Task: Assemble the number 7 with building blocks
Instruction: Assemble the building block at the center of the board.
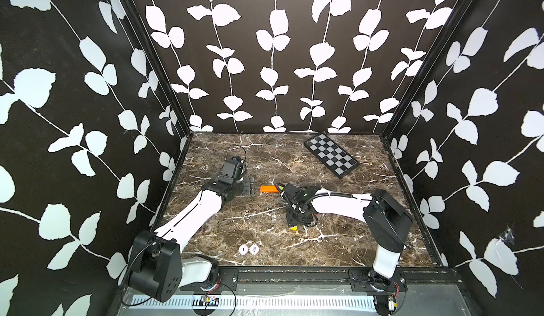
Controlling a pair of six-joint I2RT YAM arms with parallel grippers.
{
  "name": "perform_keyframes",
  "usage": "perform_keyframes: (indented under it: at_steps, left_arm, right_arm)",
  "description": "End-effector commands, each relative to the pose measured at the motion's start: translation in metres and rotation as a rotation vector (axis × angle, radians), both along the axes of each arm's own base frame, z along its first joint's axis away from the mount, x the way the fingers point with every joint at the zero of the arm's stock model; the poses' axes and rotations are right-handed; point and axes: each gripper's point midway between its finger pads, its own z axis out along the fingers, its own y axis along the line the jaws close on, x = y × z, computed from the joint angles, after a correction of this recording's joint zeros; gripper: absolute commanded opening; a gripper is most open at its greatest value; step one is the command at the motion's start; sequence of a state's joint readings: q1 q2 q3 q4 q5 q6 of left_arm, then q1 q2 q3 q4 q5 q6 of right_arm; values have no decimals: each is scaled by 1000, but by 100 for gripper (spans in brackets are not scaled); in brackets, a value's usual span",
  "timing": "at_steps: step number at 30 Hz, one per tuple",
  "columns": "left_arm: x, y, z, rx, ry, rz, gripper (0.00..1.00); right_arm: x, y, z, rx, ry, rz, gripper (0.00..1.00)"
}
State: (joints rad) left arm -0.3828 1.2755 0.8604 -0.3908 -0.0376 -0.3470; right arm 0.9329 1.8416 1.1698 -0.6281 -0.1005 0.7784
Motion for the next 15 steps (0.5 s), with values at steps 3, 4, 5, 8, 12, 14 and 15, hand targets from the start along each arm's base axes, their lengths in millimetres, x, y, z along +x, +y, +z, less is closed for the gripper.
perform_keyframes:
  at_steps: [3,4,5,8,12,14,15]
  left_arm:
    - [-3,0,0,-4,-7,-9,79]
    - [-2,0,1,-5,-9,-7,79]
    - [-3,0,0,-4,-7,-8,79]
    - [-2,0,1,-4,-8,-8,79]
    - [-3,0,0,-6,-4,-8,79]
    - [-3,1,0,-2,-4,-5,79]
    - [-3,1,0,0,-3,-5,79]
  right_arm:
    - [-1,-15,-8,-79,10,44,50]
    - [-1,-16,-7,-83,4,48,50]
    - [0,-16,-6,-87,-3,54,50]
    - [3,-18,-5,-96,-17,67,50]
    - [7,-12,-1,-84,-28,91,50]
    - [9,-11,-1,-86,-29,102,50]
    - [9,-10,-1,-85,-30,106,50]
